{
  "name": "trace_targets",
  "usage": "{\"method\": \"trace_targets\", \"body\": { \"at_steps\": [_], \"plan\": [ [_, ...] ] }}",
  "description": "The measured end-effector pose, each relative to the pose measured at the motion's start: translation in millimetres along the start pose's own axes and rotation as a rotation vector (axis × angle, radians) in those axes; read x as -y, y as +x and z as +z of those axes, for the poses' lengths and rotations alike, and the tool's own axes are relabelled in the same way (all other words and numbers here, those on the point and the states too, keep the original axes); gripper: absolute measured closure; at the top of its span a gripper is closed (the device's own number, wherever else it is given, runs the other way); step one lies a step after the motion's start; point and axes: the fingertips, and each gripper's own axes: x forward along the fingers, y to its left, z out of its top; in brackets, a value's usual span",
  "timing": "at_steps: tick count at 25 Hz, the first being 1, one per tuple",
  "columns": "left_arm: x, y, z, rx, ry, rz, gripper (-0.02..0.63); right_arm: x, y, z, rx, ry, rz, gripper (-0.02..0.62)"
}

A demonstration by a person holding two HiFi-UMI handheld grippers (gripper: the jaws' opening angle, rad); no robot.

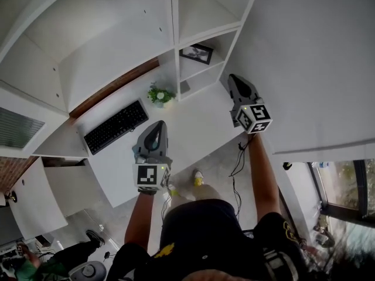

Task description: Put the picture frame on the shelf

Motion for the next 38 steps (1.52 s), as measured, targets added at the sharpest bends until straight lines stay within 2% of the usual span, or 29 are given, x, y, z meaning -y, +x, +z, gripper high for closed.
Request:
{"method": "trace_targets", "body": {
  "at_steps": [8,12,18,24,28,32,36,38],
  "plan": [
    [14.9,-5.5,8.2,0.015,0.022,-0.054,0.589,-30.4,-66.1,16.1,0.038,0.051,-0.006,0.589],
    [24.8,-5.3,11.8,0.023,0.035,-0.084,0.589,-44.6,-94.1,20.4,0.038,0.023,-0.02,0.589],
    [15.0,-17.1,26.0,0.042,0.027,-0.043,0.589,-58.9,-125.7,25.1,0.047,0.019,-0.043,0.589],
    [8.6,-28.9,39.6,0.068,0.051,-0.031,0.589,-71.1,-139.4,37.0,0.068,0.017,-0.037,0.589],
    [8.9,-40.2,43.9,0.071,0.037,-0.031,0.588,-79.4,-150.9,41.5,0.073,0.033,-0.047,0.589],
    [15.7,-43.5,45.2,0.082,0.066,-0.056,0.589,-95.1,-147.5,52.1,0.099,0.037,-0.005,0.591],
    [15.4,-57.6,37.0,0.066,0.013,-0.052,0.589,-120.8,-151.0,37.7,0.06,0.027,0.024,0.591],
    [14.0,-57.5,37.7,0.062,0.02,-0.062,0.589,-125.3,-145.2,36.8,0.054,0.014,0.037,0.591]
  ]
}}
